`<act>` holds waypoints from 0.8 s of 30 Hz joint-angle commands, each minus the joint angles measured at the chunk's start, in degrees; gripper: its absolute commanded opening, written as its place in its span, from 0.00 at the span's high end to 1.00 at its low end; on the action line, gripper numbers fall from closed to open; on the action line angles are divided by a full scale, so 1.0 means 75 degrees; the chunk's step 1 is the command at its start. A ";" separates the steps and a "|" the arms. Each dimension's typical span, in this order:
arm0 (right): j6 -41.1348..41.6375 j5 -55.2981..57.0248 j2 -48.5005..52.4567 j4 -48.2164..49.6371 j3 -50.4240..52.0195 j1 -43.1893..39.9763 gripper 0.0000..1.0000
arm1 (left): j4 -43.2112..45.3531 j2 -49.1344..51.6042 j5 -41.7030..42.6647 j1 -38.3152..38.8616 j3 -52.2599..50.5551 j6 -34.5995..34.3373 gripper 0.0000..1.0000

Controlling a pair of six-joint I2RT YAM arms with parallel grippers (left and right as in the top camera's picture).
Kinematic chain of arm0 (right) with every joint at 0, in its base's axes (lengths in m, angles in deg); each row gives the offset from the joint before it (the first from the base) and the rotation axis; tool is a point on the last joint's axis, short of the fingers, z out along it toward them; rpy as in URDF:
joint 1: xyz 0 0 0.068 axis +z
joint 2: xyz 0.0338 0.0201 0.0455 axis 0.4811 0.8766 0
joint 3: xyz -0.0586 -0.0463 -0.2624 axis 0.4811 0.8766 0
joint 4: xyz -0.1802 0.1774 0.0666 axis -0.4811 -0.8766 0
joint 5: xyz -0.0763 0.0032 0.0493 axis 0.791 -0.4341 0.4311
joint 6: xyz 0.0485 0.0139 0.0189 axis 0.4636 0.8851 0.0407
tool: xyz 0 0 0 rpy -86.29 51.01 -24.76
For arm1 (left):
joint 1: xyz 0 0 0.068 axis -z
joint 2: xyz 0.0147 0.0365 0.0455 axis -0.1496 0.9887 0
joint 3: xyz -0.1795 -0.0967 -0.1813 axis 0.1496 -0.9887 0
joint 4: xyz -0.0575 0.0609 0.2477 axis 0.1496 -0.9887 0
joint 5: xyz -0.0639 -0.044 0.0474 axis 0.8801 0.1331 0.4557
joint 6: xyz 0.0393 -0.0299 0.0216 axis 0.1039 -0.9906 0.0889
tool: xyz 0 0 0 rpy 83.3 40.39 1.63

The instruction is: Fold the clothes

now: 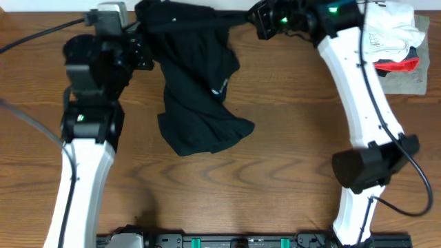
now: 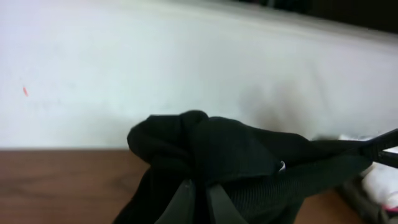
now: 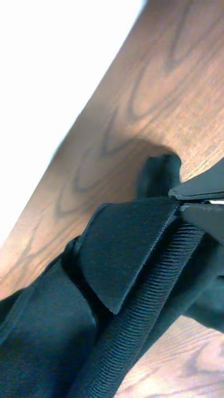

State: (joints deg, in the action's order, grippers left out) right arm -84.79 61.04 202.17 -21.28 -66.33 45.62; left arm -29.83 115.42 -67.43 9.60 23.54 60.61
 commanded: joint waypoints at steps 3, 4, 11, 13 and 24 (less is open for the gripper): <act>-0.0376 0.1204 -0.0717 -0.0434 -0.0230 -0.0688 0.99 | -0.0064 -0.0886 -0.0787 -0.0216 0.0154 0.0157 0.94; -0.0434 0.1207 -0.0775 -0.0481 -0.0230 -0.0694 0.99 | -0.0052 -0.0976 -0.0787 -0.0216 0.0157 0.0160 0.94; -0.0440 0.1577 -0.1416 -0.0443 -0.0230 -0.0781 0.99 | 0.0417 -0.1673 -0.0790 -0.0216 0.0160 0.0157 0.94; -0.0431 0.1524 -0.1649 -0.0469 -0.0230 -0.0842 0.99 | 0.0423 -0.1912 -0.0787 -0.0216 0.0160 0.0152 0.94; -0.0408 -0.0102 -0.1524 -0.1405 -0.0134 -0.0411 0.87 | 0.0309 -0.1929 -0.0259 -0.0210 0.0160 -0.0245 0.94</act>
State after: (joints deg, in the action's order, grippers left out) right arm -87.26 65.20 188.97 -30.68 -67.66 40.77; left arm -28.39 99.46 -70.64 8.24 23.54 59.67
